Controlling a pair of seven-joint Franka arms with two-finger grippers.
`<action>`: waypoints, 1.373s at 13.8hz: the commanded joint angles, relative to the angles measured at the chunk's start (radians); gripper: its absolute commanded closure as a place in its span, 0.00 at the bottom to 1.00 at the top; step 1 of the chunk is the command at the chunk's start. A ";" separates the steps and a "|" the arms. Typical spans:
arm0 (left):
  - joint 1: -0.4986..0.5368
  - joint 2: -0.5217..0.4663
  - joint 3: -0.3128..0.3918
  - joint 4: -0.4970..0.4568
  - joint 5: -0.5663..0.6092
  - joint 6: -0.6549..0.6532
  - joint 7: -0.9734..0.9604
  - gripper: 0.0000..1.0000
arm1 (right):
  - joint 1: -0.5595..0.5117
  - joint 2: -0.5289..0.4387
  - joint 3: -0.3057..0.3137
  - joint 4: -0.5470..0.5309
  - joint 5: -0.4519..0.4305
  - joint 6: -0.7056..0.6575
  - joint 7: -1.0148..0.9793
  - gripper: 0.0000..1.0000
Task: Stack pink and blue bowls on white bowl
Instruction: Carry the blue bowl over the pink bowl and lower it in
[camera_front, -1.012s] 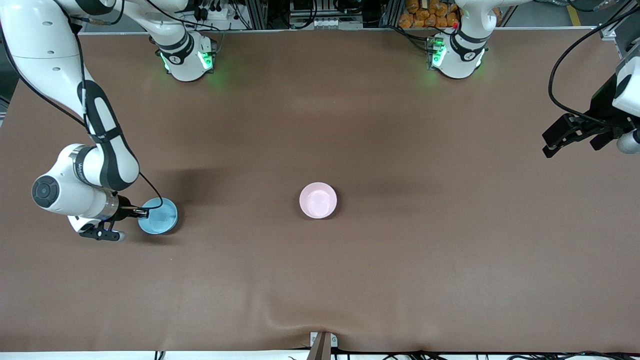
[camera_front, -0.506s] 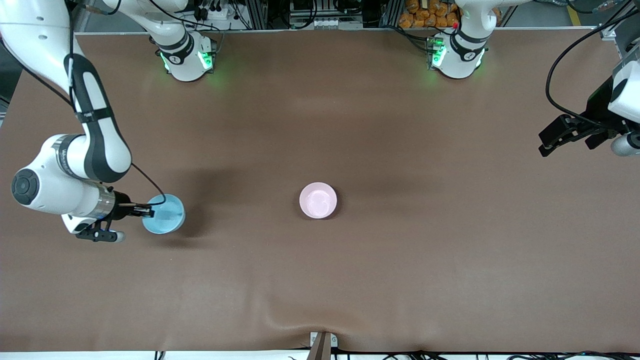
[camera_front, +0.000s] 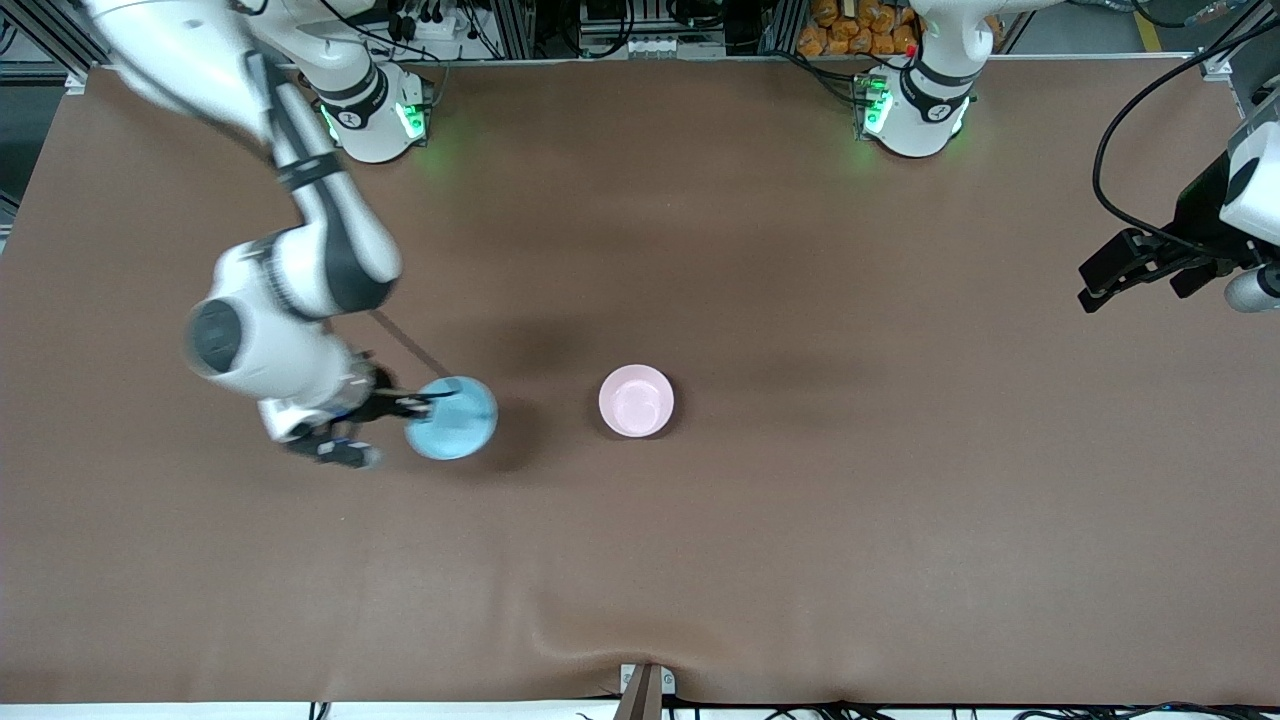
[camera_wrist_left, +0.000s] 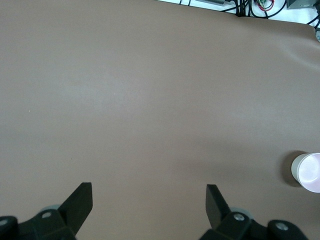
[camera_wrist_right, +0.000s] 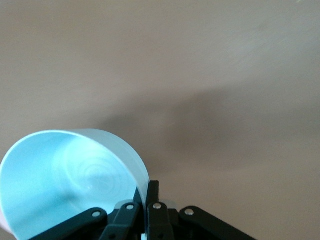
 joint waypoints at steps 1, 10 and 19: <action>0.001 0.005 0.004 0.024 -0.018 -0.024 0.018 0.00 | 0.113 -0.010 -0.013 -0.007 0.021 0.057 0.172 1.00; -0.010 0.015 -0.001 0.022 -0.018 -0.015 0.018 0.00 | 0.279 0.197 -0.022 0.205 -0.021 0.088 0.464 1.00; -0.016 0.017 -0.005 0.019 -0.015 -0.015 0.019 0.00 | 0.335 0.231 -0.022 0.179 -0.024 0.147 0.504 1.00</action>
